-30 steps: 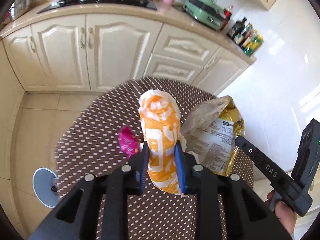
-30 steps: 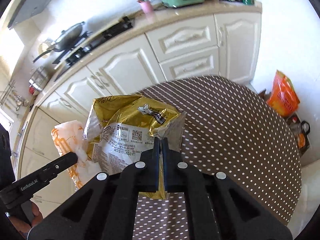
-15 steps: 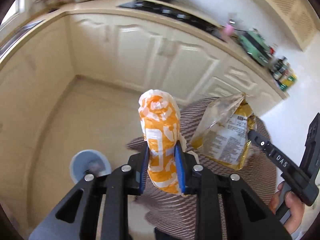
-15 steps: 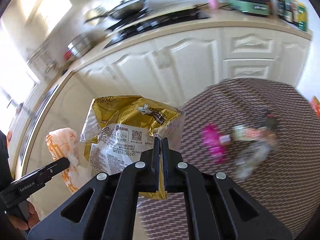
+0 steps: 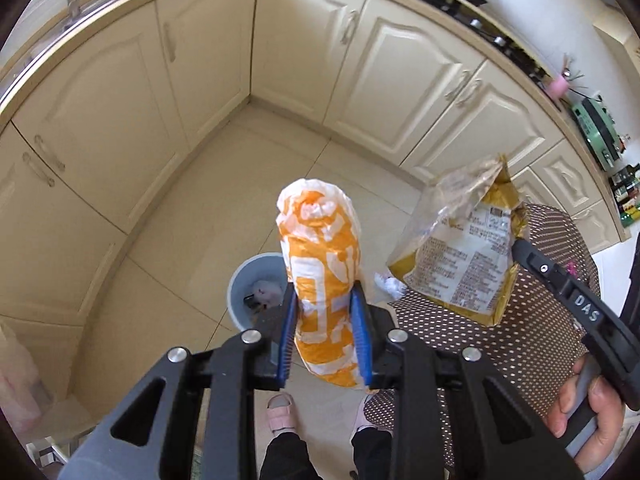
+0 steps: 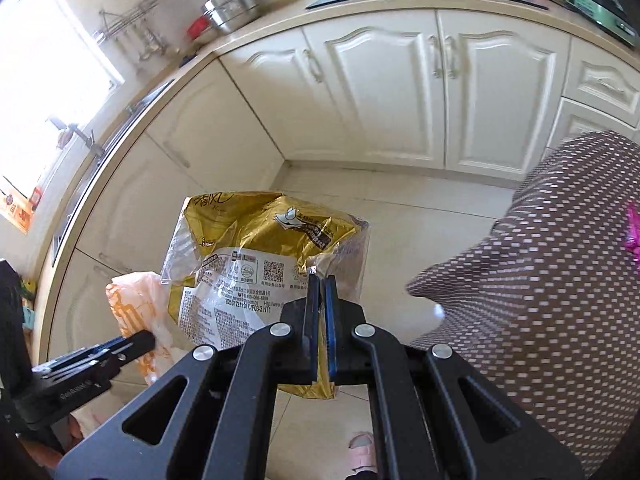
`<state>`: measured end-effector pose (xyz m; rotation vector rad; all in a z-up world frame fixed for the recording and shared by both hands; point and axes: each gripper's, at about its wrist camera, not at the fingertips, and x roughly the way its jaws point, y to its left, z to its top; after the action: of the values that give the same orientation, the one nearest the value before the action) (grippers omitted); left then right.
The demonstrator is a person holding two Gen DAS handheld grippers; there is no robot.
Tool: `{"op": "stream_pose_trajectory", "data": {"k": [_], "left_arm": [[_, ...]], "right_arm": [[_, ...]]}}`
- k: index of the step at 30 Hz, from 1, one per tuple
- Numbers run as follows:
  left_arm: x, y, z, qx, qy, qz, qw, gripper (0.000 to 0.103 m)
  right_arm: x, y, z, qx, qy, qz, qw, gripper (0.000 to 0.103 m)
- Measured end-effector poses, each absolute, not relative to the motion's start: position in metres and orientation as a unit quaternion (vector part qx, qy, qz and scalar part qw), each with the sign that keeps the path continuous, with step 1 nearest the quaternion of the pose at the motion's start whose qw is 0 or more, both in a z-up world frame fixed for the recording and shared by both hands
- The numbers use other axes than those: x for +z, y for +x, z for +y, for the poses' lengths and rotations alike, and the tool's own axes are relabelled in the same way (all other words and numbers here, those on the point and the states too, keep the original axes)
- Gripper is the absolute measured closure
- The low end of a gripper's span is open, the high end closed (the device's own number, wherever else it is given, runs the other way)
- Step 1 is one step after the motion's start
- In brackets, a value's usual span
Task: Collect trash
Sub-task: 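Carry both bags over the blue wastebasket and open both tools to drop them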
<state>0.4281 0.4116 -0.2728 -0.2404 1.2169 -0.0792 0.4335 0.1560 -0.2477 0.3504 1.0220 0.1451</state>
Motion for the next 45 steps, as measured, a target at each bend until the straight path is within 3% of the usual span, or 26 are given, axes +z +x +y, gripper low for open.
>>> {"op": "stream_pose_trajectory", "data": {"k": [14,33,38,41,45], "left_arm": [[-0.304,0.456,0.432,-0.037,-0.135,0.591,0.794,0.053],[-0.292,0.425,0.492,0.034,-0.161,0.576,0.801,0.051],[-0.292,0.417,0.504,0.045,-0.170,0.574,0.800,0.051],[-0.289,0.415,0.506,0.047,-0.171,0.571,0.801,0.051],[-0.284,0.415,0.503,0.043,-0.168,0.568,0.804,0.051]], "right_arm": [[-0.255,0.449,0.185,0.053,0.149,0.493,0.856,0.101],[-0.305,0.460,0.262,0.097,0.108,0.548,0.824,0.100],[-0.311,0.469,0.276,0.111,0.115,0.559,0.813,0.095],[-0.314,0.471,0.281,0.116,0.110,0.564,0.810,0.084],[-0.313,0.467,0.279,0.118,0.106,0.565,0.810,0.078]]}}
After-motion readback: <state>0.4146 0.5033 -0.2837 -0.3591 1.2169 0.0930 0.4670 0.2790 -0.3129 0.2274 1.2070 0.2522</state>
